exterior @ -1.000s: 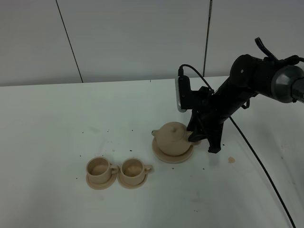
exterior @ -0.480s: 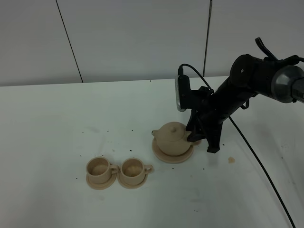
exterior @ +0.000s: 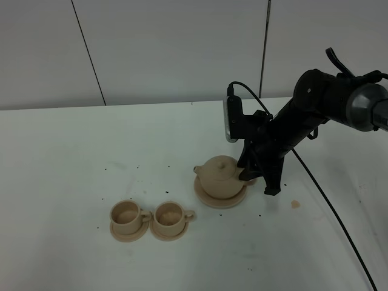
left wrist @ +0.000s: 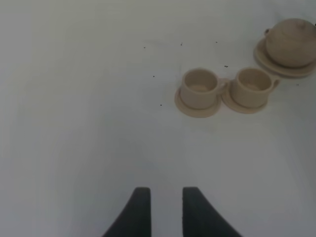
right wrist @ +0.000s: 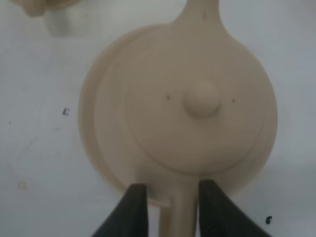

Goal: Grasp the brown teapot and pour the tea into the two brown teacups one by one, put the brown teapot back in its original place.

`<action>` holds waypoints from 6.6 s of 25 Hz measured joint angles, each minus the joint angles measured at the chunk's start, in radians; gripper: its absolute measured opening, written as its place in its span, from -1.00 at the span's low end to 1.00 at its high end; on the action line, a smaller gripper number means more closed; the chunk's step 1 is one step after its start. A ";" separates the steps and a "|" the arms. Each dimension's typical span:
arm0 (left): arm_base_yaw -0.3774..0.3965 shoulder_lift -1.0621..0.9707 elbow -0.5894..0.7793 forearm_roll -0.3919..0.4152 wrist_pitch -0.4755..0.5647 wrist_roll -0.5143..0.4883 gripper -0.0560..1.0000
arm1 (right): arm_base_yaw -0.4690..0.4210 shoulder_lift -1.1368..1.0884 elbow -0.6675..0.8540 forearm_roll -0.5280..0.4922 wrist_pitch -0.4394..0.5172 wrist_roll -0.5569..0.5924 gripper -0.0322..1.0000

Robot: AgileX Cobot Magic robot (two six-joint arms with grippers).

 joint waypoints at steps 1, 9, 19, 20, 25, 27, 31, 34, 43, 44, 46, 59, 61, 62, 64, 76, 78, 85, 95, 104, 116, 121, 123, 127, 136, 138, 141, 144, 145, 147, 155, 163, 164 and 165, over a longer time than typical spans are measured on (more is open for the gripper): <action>0.000 0.000 0.000 0.000 0.000 0.000 -0.46 | 0.000 0.000 0.000 0.000 0.000 0.000 -0.46; 0.000 0.000 0.000 0.000 0.000 0.000 -0.46 | 0.000 0.000 0.000 0.000 0.003 -0.001 -0.46; 0.000 0.000 0.000 0.000 0.000 0.000 -0.46 | 0.000 0.000 0.000 0.000 0.003 -0.003 -0.46; 0.000 0.000 0.000 0.000 0.000 0.000 -0.46 | 0.000 0.000 0.000 0.001 0.004 -0.003 -0.46; 0.000 0.000 0.000 0.000 0.000 0.000 -0.46 | 0.000 0.000 0.000 0.005 0.004 -0.004 -0.46; 0.000 0.000 0.000 0.000 0.000 0.000 -0.46 | 0.000 0.000 0.000 0.005 0.004 -0.004 -0.46; 0.000 0.000 0.000 0.000 0.000 0.000 -0.46 | 0.000 0.000 0.000 0.005 0.004 -0.004 -0.46; 0.000 0.000 0.000 0.000 0.000 0.000 -0.46 | 0.000 0.000 0.000 0.005 0.004 -0.004 -0.47; 0.000 0.000 0.000 0.000 0.000 0.000 -0.46 | 0.000 0.000 0.000 0.005 0.004 -0.004 -0.62; 0.000 0.000 0.000 0.000 0.000 0.000 -0.46 | 0.000 0.000 0.000 0.005 0.004 -0.004 -0.65; 0.000 0.000 0.000 0.000 0.000 0.000 -0.46 | 0.000 0.000 0.000 0.006 0.003 -0.004 -0.68; 0.000 0.000 0.000 0.000 0.000 0.000 -0.46 | 0.000 0.000 0.000 -0.006 0.010 0.000 -0.43; 0.000 0.000 0.000 0.000 0.000 0.000 -0.46 | 0.000 0.000 0.000 -0.008 0.009 0.002 -0.38; 0.000 0.000 0.000 0.000 0.000 0.000 -0.46 | 0.000 0.000 0.000 -0.010 0.008 0.004 -0.36; 0.000 0.000 0.000 0.000 0.000 0.000 -0.46 | 0.000 0.000 0.000 -0.010 0.008 0.004 -0.36; 0.000 0.000 0.000 0.000 0.000 0.000 -0.46 | 0.000 -0.019 0.001 -0.058 0.009 0.034 -0.41; 0.000 0.000 0.000 0.000 0.000 0.000 -0.46 | 0.000 -0.022 0.001 -0.067 0.011 0.041 -0.41; 0.000 0.000 0.000 0.000 0.000 0.000 -0.46 | 0.000 -0.022 0.001 -0.072 0.016 0.049 -0.41; 0.000 0.000 0.000 0.000 0.000 0.000 -0.46 | 0.019 -0.022 0.001 -0.122 0.026 0.083 -0.42; 0.000 0.000 0.000 0.000 0.000 0.000 -0.46 | 0.023 -0.022 0.001 -0.122 0.024 0.082 -0.42; 0.000 0.000 0.000 0.000 0.000 0.000 -0.46 | 0.029 -0.022 0.001 -0.101 0.010 0.067 -0.42; 0.000 0.000 0.000 0.000 0.000 0.000 -0.46 | 0.029 -0.021 0.001 -0.097 0.008 0.063 -0.42; 0.000 0.000 0.000 0.000 0.000 0.000 -0.46 | 0.029 -0.020 0.001 -0.093 0.008 0.059 -0.42; 0.000 0.000 0.000 0.000 0.000 0.000 -0.46 | 0.029 -0.020 0.001 -0.086 0.008 0.056 -0.42; 0.000 0.000 0.000 0.000 0.000 0.000 -0.46 | 0.029 -0.020 0.001 -0.078 0.007 0.050 -0.44; 0.000 0.000 0.000 0.000 0.000 0.000 -0.46 | 0.029 -0.020 0.001 -0.078 0.007 0.050 -0.46; 0.000 0.000 0.000 0.000 0.000 0.000 -0.46 | 0.029 -0.020 0.001 -0.078 0.005 0.050 -0.46; 0.000 0.000 0.000 0.000 0.000 0.000 -0.46 | 0.029 -0.020 0.001 -0.078 0.005 0.049 -0.46; 0.000 0.000 0.000 0.000 0.000 0.000 -0.46 | 0.029 -0.020 0.001 -0.078 0.005 0.049 -0.46; 0.000 0.000 0.000 0.000 0.000 0.000 -0.46 | 0.029 -0.020 0.001 -0.078 0.005 0.049 -0.46; 0.000 0.000 0.000 0.000 0.000 0.000 -0.46 | 0.029 -0.020 0.001 -0.078 0.005 0.049 -0.46; 0.000 0.000 0.000 0.000 0.000 0.000 -0.46 | 0.029 -0.020 0.001 -0.078 -0.011 0.045 -0.46; 0.000 0.000 0.000 0.000 0.000 0.000 -0.46 | 0.029 -0.020 0.001 -0.078 -0.012 0.044 -0.46; 0.000 0.000 0.000 0.000 0.000 0.000 -0.46 | 0.029 -0.020 0.001 -0.077 -0.013 0.043 -0.46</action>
